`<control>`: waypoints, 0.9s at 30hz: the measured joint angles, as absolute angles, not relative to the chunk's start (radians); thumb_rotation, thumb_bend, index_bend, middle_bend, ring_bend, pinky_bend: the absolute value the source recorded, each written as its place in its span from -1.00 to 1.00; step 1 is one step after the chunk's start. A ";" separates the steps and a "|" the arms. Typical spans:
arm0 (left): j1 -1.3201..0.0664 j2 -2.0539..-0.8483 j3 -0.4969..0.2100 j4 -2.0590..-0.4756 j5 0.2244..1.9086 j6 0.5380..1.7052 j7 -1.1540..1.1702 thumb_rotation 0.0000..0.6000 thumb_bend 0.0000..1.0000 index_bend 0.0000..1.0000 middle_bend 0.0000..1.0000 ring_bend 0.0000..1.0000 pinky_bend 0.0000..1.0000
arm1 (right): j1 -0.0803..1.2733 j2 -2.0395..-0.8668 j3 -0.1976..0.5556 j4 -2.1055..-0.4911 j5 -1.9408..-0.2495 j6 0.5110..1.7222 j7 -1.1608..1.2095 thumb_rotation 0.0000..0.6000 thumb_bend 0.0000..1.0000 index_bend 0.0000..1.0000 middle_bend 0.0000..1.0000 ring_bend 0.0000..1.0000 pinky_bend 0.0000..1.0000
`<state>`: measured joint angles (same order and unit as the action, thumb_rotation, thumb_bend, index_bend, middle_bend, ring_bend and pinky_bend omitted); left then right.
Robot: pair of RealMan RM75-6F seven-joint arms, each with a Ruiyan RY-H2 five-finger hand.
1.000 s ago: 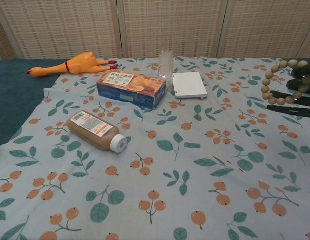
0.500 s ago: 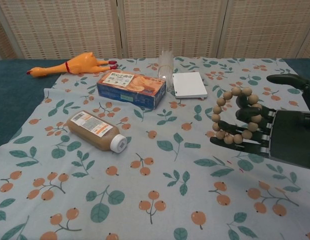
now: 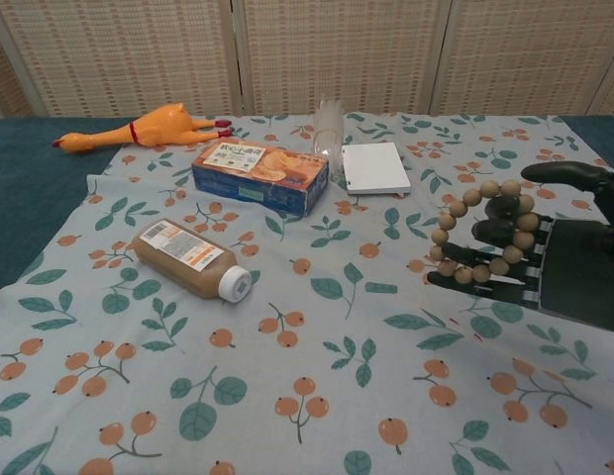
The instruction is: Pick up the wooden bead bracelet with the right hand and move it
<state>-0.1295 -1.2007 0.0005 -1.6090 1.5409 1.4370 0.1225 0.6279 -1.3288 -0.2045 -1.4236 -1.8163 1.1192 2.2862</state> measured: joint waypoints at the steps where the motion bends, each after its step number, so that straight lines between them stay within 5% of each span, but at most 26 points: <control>1: -0.130 -1.200 0.001 -1.609 1.542 1.438 0.122 1.00 -0.09 -1.00 -1.00 -1.00 -0.87 | 0.627 -1.325 -0.206 -1.430 -1.799 1.113 2.266 0.47 0.02 0.29 0.18 -0.37 -0.58; 10: -0.129 -1.200 0.001 -1.610 1.545 1.441 0.123 1.00 -0.09 -1.00 -1.00 -1.00 -0.87 | 0.626 -1.306 -0.217 -1.475 -1.727 1.095 2.211 0.51 0.21 0.29 0.19 -0.36 -0.57; 19: -0.128 -1.200 0.001 -1.611 1.545 1.442 0.124 1.00 -0.09 -1.00 -1.00 -1.00 -0.87 | 0.631 -1.310 -0.222 -1.473 -1.729 1.117 2.223 0.74 0.97 0.27 0.19 -0.37 -0.57; 23: -0.128 -1.200 0.001 -1.611 1.545 1.443 0.122 1.00 -0.09 -1.00 -1.00 -1.00 -0.87 | 0.638 -1.305 -0.221 -1.474 -1.733 1.133 2.236 1.00 1.00 0.21 0.19 -0.42 -0.57; 27: -0.128 -1.200 0.001 -1.611 1.546 1.443 0.122 1.00 -0.09 -1.00 -1.00 -1.00 -0.87 | 0.642 -1.303 -0.222 -1.474 -1.735 1.141 2.243 1.00 1.00 0.11 0.19 -0.49 -0.58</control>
<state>-0.1283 -1.1999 0.0010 -1.6109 1.5459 1.4431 0.1222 0.6416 -1.3031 -0.2218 -1.4736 -1.7347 1.1410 2.2434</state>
